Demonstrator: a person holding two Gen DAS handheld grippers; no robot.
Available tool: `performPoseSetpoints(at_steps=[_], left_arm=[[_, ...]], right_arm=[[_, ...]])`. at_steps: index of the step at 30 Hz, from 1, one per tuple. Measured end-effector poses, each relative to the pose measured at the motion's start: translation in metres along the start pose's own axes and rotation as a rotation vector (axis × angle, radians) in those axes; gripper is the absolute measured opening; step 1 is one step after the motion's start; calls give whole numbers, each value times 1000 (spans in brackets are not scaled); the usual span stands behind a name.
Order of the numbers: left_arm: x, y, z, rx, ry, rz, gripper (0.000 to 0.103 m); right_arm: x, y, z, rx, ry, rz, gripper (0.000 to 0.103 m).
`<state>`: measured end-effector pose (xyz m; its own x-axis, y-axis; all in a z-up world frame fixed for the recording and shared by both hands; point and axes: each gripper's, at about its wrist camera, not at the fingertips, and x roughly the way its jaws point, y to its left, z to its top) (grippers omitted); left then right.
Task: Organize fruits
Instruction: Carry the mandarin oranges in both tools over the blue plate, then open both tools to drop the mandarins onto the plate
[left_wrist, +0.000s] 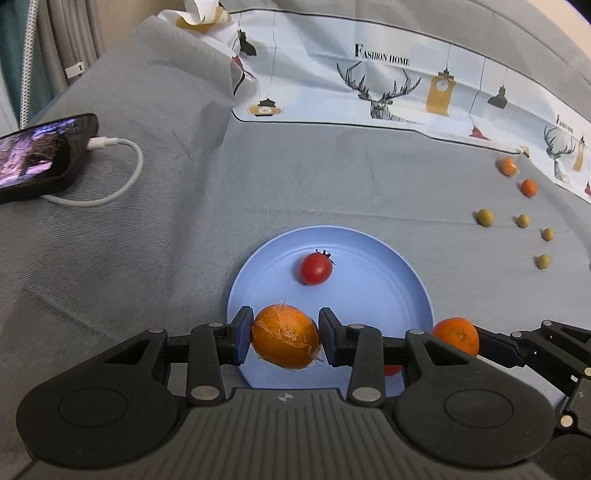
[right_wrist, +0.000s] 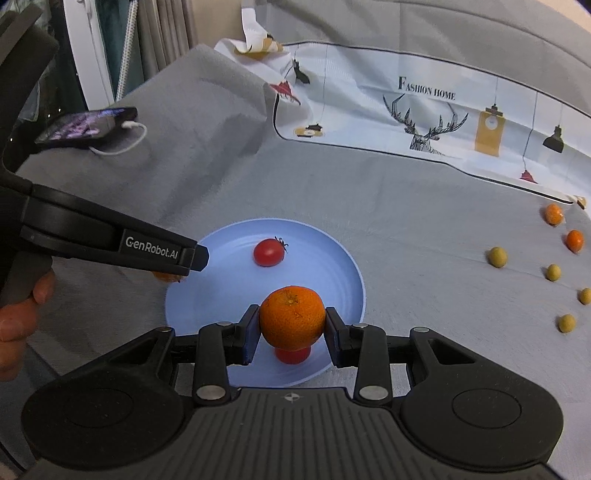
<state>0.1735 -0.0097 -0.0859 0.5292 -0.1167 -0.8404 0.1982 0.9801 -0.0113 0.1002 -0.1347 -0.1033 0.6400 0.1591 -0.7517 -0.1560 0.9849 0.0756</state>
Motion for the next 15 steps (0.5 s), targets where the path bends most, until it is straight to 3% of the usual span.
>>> performPoseSetpoints(at_steps=[7,8,10,11,12,13,15], left_arm=[[26,2,3,28,28,33,43],[27,3,3,38,24,34,47],[25,3,4,63,6,34,68],[21,3,4,69,-15,35,88],[16,3,3,73,-42,39,99],[10,2,2,78,-62,39,101],[-4,0,-1,96,-90,32,102]], right_arm=[[26,3,4,-37,33,6,39],[30,3,6,-42,36,5,39],[35,4,9,-61,38,7,42],[35,5,11,-70,35,0,46],[34,4,13,-72,26,-10,55],[31,4,15,-73,18,-17,67],[21,2,17,-76,9,-19,78]])
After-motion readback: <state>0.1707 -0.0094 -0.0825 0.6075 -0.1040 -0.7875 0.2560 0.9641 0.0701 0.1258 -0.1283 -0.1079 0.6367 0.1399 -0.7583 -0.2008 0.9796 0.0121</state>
